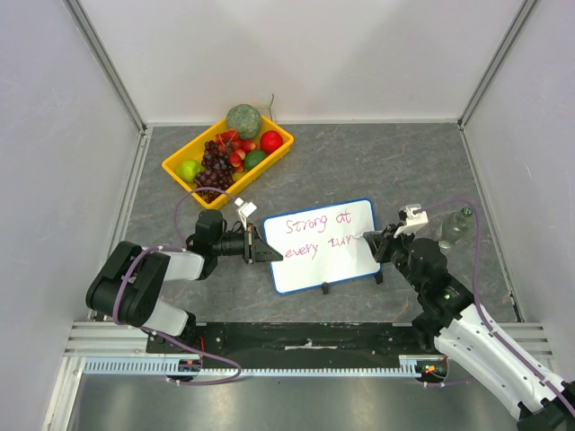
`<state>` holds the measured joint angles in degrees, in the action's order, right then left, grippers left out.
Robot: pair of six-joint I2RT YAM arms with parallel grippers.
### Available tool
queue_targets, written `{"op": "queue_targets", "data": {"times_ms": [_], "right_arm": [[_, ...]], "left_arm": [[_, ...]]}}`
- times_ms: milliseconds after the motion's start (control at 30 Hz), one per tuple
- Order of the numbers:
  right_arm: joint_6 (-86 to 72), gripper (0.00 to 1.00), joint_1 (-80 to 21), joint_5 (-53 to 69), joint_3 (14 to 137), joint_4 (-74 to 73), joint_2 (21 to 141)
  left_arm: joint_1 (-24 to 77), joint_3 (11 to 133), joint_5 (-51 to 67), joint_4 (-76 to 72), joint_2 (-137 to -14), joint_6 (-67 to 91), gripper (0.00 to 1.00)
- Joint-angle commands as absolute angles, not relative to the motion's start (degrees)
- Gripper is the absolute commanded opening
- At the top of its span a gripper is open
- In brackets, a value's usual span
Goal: Write a sentence on the whiteboard
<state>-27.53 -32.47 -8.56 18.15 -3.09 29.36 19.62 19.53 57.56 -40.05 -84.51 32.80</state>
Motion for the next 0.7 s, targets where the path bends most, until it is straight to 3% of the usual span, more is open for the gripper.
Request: {"op": "queue_targets", "data": {"times_ms": [0,667], "right_arm": [[-27.6,0.00,-32.4,-8.1,17.2,-6.1,28.0],[-26.5,0.00,-32.4,-11.2,20.1,-3.7,30.7]], "left_arm": [[18.6,18.5,52.6,-37.5,-85.5,30.5,0.02],[18.7,18.4,52.6,-37.5,-85.4,30.5,0.02]]}}
